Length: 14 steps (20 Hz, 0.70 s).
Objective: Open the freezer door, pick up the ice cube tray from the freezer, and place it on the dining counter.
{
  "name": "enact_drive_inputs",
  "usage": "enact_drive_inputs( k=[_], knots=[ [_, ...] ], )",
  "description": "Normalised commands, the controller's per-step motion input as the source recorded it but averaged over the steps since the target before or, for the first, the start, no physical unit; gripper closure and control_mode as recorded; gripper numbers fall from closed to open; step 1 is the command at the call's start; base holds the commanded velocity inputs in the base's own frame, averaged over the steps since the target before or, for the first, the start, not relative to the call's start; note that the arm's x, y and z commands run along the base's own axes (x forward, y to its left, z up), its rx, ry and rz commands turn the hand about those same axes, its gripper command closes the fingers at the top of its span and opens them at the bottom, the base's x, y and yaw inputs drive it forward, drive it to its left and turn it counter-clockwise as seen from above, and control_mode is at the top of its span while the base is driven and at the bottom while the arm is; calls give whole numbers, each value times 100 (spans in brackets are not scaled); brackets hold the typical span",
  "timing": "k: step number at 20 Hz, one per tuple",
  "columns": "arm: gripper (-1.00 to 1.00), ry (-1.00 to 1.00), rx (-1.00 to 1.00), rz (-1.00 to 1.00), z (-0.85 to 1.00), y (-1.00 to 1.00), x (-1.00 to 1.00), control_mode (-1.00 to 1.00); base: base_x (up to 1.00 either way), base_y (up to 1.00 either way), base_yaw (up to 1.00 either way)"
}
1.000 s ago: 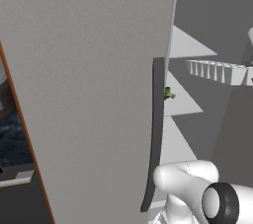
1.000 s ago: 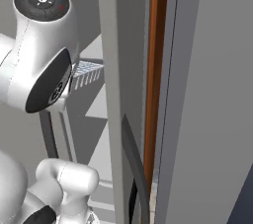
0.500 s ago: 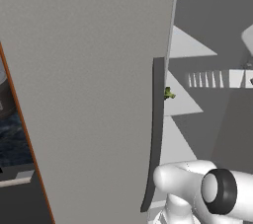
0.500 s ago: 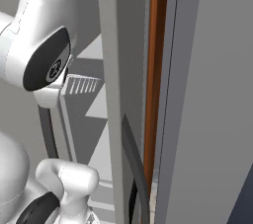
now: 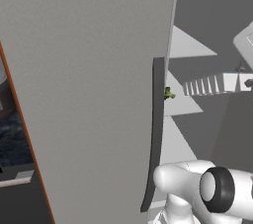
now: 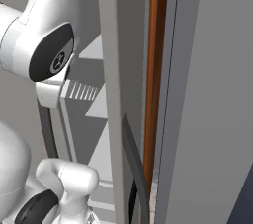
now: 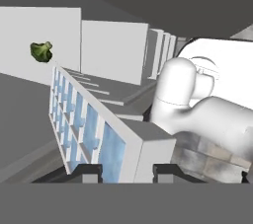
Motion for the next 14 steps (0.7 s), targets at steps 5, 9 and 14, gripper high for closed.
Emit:
enact_drive_inputs(
  k=[5, 9, 14],
  knots=[
    [100, 0, 0, 0, 0, 0, 0, 100, -23, 0, 0],
    [100, 0, 0, 0, 0, 0, 0, 100, -87, 0, 0],
    [100, 0, 0, 0, 0, 0, 0, 100, -100, 7, 4]
  ],
)
